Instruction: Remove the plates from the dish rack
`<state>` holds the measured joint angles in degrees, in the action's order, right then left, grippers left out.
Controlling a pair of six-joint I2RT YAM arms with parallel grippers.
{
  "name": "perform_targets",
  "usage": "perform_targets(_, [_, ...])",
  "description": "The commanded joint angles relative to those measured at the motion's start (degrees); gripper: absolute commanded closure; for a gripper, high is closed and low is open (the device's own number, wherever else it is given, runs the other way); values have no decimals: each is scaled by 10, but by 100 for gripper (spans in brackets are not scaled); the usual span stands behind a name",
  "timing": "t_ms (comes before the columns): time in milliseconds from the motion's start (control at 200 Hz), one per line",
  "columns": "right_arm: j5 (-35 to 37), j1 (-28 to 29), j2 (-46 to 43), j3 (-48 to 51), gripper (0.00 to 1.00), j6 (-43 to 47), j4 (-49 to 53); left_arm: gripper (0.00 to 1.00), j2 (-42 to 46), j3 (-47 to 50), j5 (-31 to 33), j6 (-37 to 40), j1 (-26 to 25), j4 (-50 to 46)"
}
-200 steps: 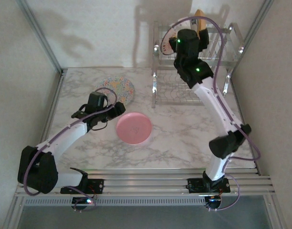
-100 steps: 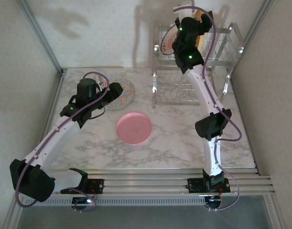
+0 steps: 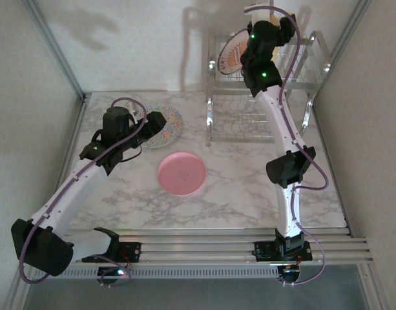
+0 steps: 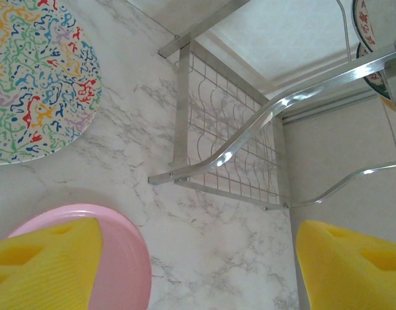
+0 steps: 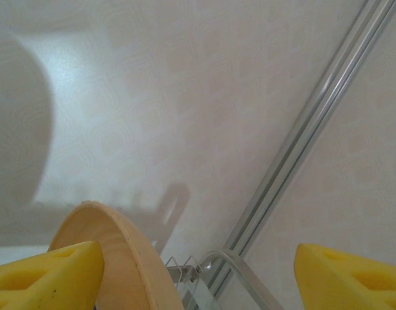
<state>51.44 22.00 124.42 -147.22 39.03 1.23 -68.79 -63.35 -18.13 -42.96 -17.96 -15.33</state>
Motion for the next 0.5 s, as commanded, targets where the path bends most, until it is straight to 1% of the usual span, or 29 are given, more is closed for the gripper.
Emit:
perform_targets(0, [16, -4, 3, -13, 26, -13, 4, 22, 11, -18, 1, -5, -5, -1])
perform_targets(225, [16, -10, -1, -1, 37, -16, 15, 22, 12, -35, -5, -6, -7, 4])
perform_targets(305, [17, -9, -2, 2, 39, -15, 18, 22, 14, -40, -11, -8, -9, 15])
perform_targets(400, [21, -10, -5, 15, 43, -9, 12, 22, 18, -43, -24, -13, -11, 43])
perform_targets(496, [22, -12, -10, 24, 44, -9, 12, 22, 27, -39, -47, -24, -13, 100])
